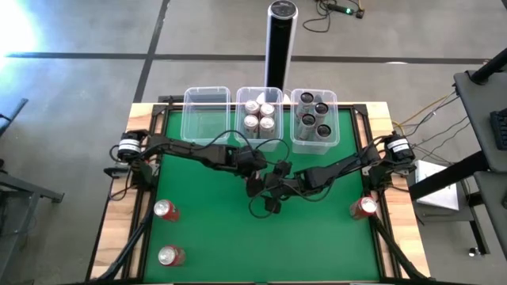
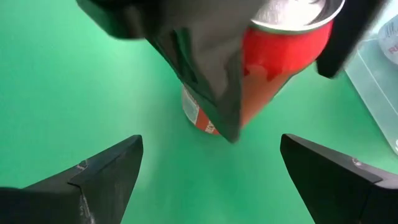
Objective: Sort soda cans
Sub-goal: Put the top middle orange soda can into the left transparent bin
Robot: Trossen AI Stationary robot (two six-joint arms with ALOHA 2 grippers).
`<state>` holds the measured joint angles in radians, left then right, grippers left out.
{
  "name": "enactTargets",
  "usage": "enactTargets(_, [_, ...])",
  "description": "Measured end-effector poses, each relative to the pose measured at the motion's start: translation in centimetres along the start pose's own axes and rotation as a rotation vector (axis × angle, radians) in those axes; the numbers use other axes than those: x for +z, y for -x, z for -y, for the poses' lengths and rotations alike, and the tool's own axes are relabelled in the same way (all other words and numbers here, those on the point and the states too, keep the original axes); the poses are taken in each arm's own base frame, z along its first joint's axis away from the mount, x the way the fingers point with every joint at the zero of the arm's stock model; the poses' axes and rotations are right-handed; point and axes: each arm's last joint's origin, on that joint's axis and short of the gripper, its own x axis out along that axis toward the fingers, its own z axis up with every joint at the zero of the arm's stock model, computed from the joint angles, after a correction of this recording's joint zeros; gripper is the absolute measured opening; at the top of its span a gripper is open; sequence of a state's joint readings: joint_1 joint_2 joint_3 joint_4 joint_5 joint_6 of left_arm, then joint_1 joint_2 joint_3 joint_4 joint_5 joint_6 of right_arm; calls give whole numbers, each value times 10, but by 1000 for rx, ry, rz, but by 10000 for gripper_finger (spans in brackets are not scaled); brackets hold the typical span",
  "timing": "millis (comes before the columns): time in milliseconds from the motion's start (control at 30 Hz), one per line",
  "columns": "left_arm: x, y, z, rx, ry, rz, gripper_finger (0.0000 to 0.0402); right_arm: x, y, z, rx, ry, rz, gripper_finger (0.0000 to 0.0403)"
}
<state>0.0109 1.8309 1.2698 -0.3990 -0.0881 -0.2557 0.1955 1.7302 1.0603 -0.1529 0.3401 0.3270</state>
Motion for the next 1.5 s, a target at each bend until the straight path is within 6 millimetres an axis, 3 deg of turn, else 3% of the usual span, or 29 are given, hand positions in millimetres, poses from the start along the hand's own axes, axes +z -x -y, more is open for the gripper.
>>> enactTargets(567, [-8,4,-1,-37,18,-148,336,-2,0,1,-8,-14,-22,374])
enactTargets(833, [-9,4,-1,-36,-17,-153,284,-2,3,2,-16,-7,-46,374])
enactTargets(933, [-11,11,-1,-26,-14,-194,284,11,15,2,-32,3,-91,374])
enactTargets(1033, [-7,37,2,-64,-18,-230,284,31,38,4,-53,41,-156,374])
enactTargets(1233, [-2,122,18,-71,-65,-88,284,74,104,-1,-19,25,-196,374])
enactTargets(1400, [-6,198,-5,-46,24,87,284,102,156,-6,-4,-28,-71,374])
enactTargets(1500, [-12,229,-33,61,100,170,284,114,175,-5,-43,-52,27,374])
